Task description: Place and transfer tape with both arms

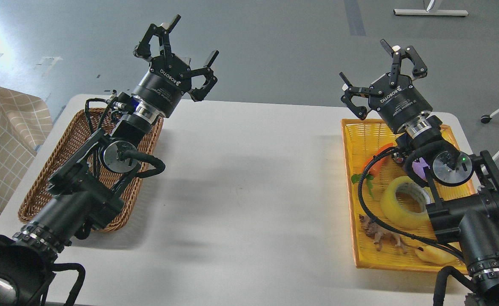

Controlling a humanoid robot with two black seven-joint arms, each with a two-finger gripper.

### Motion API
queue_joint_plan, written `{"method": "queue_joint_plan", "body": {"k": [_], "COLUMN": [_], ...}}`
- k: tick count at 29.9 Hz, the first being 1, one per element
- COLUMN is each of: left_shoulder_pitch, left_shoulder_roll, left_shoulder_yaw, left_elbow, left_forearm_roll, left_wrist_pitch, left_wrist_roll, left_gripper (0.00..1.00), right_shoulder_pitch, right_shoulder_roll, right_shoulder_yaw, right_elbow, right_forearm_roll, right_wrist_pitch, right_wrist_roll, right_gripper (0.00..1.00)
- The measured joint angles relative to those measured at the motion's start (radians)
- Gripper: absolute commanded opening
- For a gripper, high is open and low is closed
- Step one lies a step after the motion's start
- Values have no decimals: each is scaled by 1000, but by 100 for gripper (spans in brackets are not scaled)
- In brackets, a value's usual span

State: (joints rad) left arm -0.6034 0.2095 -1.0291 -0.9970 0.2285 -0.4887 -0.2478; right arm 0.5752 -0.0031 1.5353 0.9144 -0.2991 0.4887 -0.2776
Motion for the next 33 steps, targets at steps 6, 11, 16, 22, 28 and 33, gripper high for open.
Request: {"method": "queue_joint_plan", "body": {"k": [6, 11, 16, 22, 28, 33], "left_shoulder_pitch": [1, 1, 1, 0, -1, -1], "left_shoulder_roll": [-1, -1, -2, -2, -1, -1], "left_shoulder_yaw": [1, 1, 1, 1, 1, 1], "left_elbow": [0, 0, 0, 0, -3, -3], "left_forearm_roll": [0, 0, 0, 1, 1, 1], "left_wrist_pitch": [0, 0, 0, 0, 0, 0], "left_wrist_roll": [0, -1, -1, 1, 1, 1], "left_gripper": [98, 98, 98, 98, 98, 98], "right_shoulder_pitch": [-1, -3, -4, -5, -7, -8], "right_shoulder_roll": [0, 0, 0, 0, 0, 1], "right_shoulder_yaw": [0, 0, 0, -1, 0, 0], "right_elbow": [0, 0, 0, 0, 2, 3], "right_forearm_roll": [0, 0, 0, 0, 0, 0], "right_wrist_pitch": [0, 0, 0, 0, 0, 0], "right_wrist_roll": [0, 0, 0, 0, 0, 0], "right_gripper": [100, 100, 100, 100, 100, 100]}}
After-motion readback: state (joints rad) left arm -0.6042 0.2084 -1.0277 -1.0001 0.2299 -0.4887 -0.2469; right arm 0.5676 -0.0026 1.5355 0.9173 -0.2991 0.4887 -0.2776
